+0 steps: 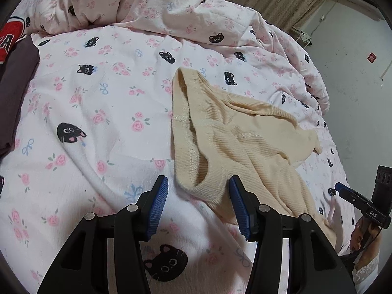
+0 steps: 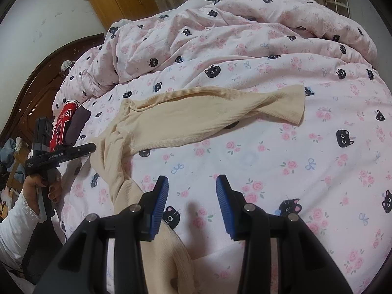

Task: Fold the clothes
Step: 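Grasp the sweater hem with the left gripper while the right gripper grasps a sleeve cuff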

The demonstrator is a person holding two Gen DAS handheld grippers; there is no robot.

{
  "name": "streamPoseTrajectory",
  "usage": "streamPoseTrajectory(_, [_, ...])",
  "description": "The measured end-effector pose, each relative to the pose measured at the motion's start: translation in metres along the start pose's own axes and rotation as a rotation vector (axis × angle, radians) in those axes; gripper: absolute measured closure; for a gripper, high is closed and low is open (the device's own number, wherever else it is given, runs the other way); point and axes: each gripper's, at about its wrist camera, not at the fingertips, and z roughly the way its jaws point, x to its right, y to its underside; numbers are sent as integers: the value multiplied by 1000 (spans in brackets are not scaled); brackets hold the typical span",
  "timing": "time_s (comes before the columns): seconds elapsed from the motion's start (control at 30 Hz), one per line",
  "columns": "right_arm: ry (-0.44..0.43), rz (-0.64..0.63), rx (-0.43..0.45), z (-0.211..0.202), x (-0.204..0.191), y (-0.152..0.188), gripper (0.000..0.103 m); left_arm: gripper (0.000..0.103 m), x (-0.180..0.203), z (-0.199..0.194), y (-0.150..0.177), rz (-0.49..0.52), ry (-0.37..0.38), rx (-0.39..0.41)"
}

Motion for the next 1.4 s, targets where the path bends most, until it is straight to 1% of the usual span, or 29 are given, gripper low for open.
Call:
streamPoseTrajectory(0.13, [-8,4,-2,2,0,-1,61,58,-3,1,0,-17,21,5])
streamPoseTrajectory(0.23, [-14,7,-4,4,1,-2,61,66,-1,3,-1,-16,35,4])
streamPoseTrajectory(0.3, [-18,9,-5,5,1,-3,61,69,-1,5,-1,-16,44,3])
streamPoseTrajectory(0.4, [-19,3,-3,5,0,-3,61,83,-3,5,-1,-31,54,3])
streamPoseTrajectory(0.43, [-10,-15,1,2,-2,-2,61,85,-3,5,-1,-38,60,4])
streamPoseTrajectory(0.63, [38,-121,29,-18,-15,3,61,86,-7,1,-1,-72,66,14])
streamPoseTrajectory(0.7, [41,-197,19,-28,-28,10,61,86,-12,1,0,-99,69,8])
streamPoseTrajectory(0.8, [55,-341,-12,-44,-60,30,61,86,-16,-2,1,-119,70,10])
streamPoseTrajectory(0.9, [78,-482,-80,-50,-90,58,62,86,-14,-7,0,-111,73,22])
streamPoseTrajectory(1.0, [76,-574,-160,-49,-110,87,64,86,-14,-9,0,-116,85,21])
streamPoseTrajectory(1.1, [112,-643,-222,-40,-119,109,64,86,-14,-9,1,-127,89,21])
streamPoseTrajectory(1.27, [247,-731,-307,-9,-115,129,80,86,-14,-10,2,-133,82,24])
streamPoseTrajectory(1.3, [258,-734,-316,-5,-113,129,84,86,-15,-10,2,-136,81,23])
streamPoseTrajectory(1.33, [254,-727,-320,-3,-111,129,98,86,-16,-9,3,-140,81,22])
streamPoseTrajectory(1.37, [248,-713,-320,-3,-108,126,100,86,-16,-9,3,-142,80,21])
streamPoseTrajectory(1.4, [240,-697,-309,-5,-106,123,100,86,-16,-10,3,-142,77,21])
